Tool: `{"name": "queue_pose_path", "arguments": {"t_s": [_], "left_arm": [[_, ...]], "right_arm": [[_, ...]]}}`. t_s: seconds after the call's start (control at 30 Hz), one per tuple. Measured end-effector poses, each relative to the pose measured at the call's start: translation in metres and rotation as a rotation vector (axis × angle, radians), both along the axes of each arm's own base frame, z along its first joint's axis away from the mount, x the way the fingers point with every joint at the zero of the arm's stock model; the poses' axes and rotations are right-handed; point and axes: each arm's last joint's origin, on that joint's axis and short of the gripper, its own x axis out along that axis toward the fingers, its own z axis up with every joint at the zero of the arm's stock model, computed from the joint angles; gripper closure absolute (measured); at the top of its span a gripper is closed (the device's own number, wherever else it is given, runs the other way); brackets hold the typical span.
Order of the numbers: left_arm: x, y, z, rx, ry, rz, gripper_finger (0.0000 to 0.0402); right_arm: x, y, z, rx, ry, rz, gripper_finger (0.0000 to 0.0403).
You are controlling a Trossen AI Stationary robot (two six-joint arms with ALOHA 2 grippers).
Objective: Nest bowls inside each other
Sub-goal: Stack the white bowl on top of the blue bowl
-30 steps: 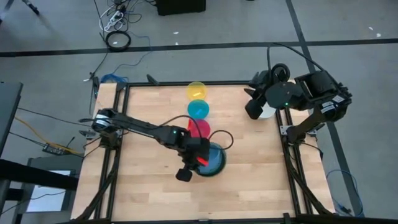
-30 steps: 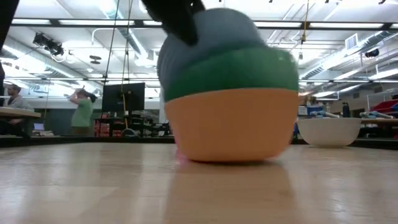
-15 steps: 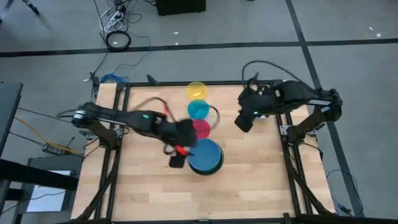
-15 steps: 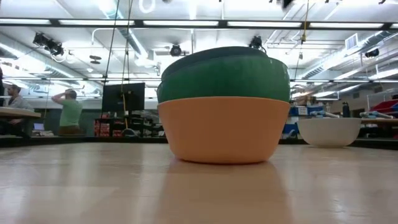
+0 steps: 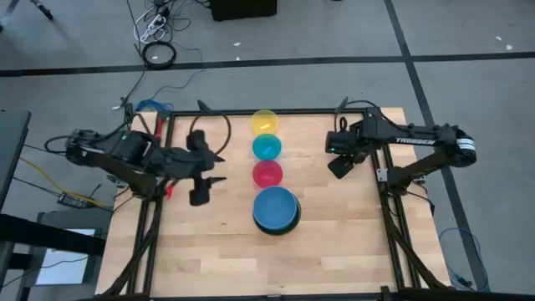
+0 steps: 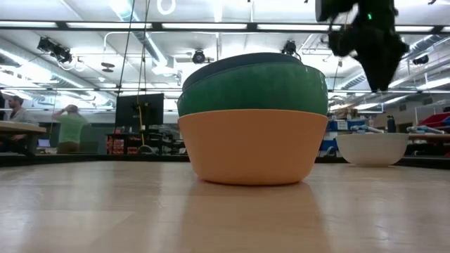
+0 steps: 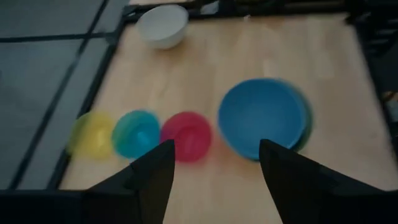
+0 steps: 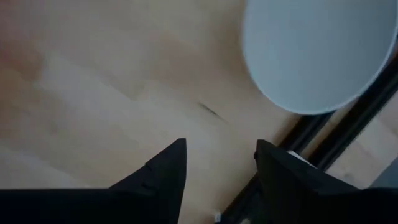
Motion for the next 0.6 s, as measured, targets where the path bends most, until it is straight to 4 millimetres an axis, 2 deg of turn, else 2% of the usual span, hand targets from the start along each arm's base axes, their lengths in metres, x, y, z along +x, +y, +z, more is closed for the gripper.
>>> {"name": "queue_pose_path", "arguments": {"t_s": [0.13, 0.23, 0.6], "left_arm": [[-0.013, 0.007, -0.002, 0.05, 0.051, 0.084, 0.0158], [-0.015, 0.008, -0.003, 0.065, 0.056, 0.107, 0.0158], [-0.015, 0.008, -0.003, 0.048, 0.055, 0.139, 0.0158]], "right_arm": [[-0.01, -0.013, -0.023, 0.03, 0.056, -0.057, 0.0219], [-0.01, -0.023, -0.036, 0.052, 0.018, -0.069, 0.0217], [-0.016, -0.059, -0.053, 0.064, -0.082, -0.131, 0.0217]]}}
